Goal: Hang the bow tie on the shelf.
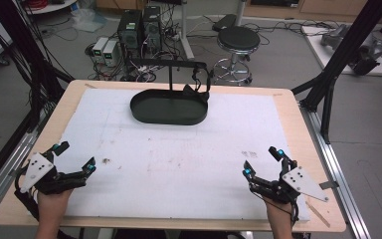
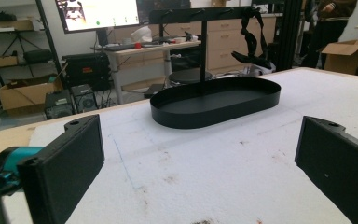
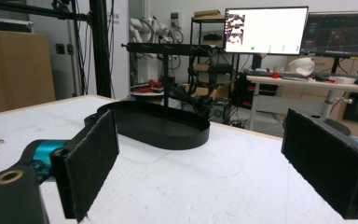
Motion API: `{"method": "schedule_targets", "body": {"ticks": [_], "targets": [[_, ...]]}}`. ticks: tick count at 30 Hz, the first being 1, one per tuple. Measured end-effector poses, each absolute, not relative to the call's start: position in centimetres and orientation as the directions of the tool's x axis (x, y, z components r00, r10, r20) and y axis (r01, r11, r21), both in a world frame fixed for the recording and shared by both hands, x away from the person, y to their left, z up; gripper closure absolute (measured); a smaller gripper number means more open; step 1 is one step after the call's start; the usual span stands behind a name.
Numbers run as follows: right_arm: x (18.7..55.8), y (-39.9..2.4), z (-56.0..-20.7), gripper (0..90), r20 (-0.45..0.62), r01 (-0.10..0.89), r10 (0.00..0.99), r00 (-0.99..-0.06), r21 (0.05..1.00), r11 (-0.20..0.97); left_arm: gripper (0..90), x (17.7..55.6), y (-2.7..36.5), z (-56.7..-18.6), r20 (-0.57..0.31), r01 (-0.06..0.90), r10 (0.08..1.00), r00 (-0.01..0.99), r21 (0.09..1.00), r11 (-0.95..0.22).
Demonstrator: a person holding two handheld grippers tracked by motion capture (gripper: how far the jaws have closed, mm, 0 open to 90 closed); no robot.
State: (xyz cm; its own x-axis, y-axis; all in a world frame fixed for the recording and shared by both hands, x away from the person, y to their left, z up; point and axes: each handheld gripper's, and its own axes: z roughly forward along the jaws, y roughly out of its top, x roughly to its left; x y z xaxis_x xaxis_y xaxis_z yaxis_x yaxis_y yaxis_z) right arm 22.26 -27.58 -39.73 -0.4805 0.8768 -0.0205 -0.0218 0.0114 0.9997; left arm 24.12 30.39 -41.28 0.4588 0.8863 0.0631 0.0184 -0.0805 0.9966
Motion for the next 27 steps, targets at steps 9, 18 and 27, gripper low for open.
{"method": "schedule_targets", "body": {"ticks": [9,18,27], "targets": [[21.74,-27.55,-40.0,10.4,-0.041,-0.029,0.877,-0.478,0.999,0.031,1.7,24.03,30.32,-41.2,0.065,0.016,0.885,0.46,0.997,-0.082],[21.59,-27.75,-40.38,10.4,-0.054,-0.046,0.877,-0.477,0.998,0.036,1.7,23.97,30.17,-41.18,0.07,0.011,0.882,0.465,0.996,-0.085],[21.57,-28.08,-40.56,10.4,-0.039,-0.05,0.878,-0.478,0.999,0.017,1.7,24.03,30.11,-41.16,0.071,0.008,0.884,0.462,0.996,-0.084]]}}
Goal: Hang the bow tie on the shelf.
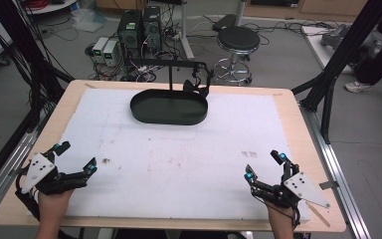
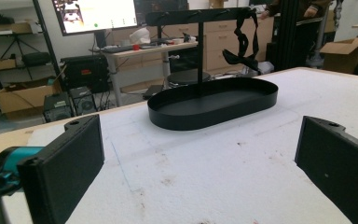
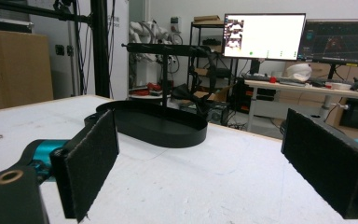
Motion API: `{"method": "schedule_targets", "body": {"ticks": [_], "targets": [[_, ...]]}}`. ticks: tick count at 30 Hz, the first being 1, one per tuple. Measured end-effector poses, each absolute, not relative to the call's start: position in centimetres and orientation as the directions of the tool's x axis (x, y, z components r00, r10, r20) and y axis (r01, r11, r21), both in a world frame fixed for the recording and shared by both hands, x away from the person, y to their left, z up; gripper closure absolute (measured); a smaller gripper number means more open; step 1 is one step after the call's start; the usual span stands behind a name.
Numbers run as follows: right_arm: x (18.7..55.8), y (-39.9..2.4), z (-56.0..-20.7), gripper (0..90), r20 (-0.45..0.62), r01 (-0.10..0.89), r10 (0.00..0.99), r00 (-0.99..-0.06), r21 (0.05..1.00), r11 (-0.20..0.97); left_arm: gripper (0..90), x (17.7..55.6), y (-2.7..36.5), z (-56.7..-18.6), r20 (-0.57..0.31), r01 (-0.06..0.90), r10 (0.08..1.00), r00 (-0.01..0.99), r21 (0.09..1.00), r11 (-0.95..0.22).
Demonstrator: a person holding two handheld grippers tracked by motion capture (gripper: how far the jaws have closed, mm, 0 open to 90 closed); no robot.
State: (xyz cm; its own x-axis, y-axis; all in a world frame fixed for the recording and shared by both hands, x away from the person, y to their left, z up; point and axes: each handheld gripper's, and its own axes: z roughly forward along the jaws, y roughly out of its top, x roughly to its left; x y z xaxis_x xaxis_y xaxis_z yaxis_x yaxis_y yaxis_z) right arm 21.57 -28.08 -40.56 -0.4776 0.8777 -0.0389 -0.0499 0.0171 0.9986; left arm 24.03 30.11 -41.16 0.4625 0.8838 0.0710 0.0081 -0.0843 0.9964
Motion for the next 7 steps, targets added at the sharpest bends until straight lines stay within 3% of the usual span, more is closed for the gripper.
{"method": "schedule_targets", "body": {"ticks": [7], "targets": [[21.56,-28.13,-40.44,10.4,-0.06,-0.062,0.883,-0.466,0.997,0.035,1.7,24.07,30.09,-41.15,0.068,0.012,0.882,0.467,0.996,-0.084]]}}
